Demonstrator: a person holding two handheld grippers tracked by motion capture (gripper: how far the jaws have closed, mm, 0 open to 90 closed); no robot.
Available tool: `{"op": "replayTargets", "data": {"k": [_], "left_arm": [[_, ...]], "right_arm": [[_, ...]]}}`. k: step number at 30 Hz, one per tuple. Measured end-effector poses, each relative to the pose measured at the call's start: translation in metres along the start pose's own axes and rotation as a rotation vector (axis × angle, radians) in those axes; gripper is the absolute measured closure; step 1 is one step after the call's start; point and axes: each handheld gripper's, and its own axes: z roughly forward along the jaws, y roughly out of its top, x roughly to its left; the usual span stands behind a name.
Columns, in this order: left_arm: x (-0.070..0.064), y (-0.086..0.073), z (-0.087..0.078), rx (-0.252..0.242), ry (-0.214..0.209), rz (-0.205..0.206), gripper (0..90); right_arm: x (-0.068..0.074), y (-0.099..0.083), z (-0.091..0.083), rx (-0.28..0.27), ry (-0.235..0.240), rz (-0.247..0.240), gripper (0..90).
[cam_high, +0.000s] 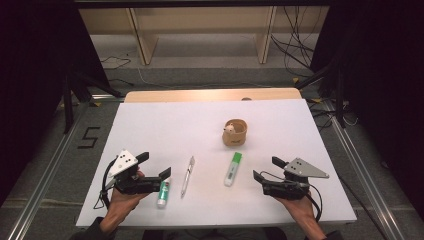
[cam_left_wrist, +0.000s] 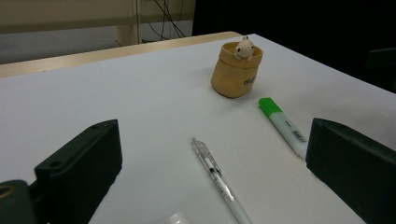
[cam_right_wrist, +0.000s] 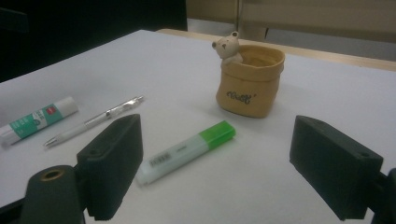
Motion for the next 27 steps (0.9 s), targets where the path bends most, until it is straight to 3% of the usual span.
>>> {"op": "replayTargets", "data": {"k": [27], "left_arm": [[0.0005, 0.0001, 0.0003, 0.000, -0.002, -0.003, 3.1]], "right_arm": [[-0.0035, 0.0013, 0.0023, -0.001, -0.027, 0.010, 18.6]]}}
